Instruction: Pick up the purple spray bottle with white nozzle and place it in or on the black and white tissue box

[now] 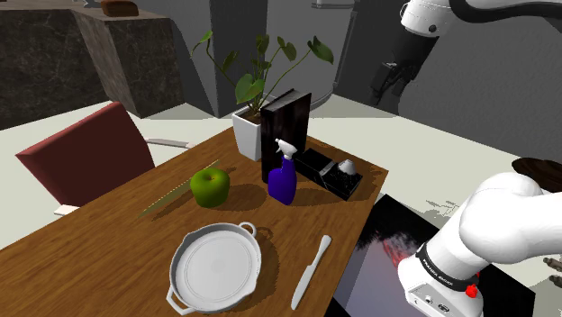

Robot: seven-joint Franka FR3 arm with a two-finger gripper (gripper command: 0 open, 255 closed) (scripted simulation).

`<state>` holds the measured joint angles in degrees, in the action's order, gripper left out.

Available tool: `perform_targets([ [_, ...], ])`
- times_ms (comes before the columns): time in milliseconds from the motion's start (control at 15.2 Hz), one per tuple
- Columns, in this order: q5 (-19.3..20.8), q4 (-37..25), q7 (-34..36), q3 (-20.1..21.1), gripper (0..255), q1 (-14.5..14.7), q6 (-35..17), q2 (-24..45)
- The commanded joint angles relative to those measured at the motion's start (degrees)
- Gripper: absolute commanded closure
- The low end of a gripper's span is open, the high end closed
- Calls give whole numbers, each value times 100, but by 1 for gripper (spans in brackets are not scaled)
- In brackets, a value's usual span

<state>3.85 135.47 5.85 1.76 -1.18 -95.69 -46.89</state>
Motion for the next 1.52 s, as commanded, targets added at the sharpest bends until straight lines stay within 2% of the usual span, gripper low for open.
perform_targets([
  [0,0,0,0,0,0,0,0,0],
  [594,-599,256,343,404,0,394,-1284,1123],
  [1254,-1128,-56,590,872,0,803,-2599,2769],
  [1452,-1146,11,601,906,0,821,-2807,2909],
])
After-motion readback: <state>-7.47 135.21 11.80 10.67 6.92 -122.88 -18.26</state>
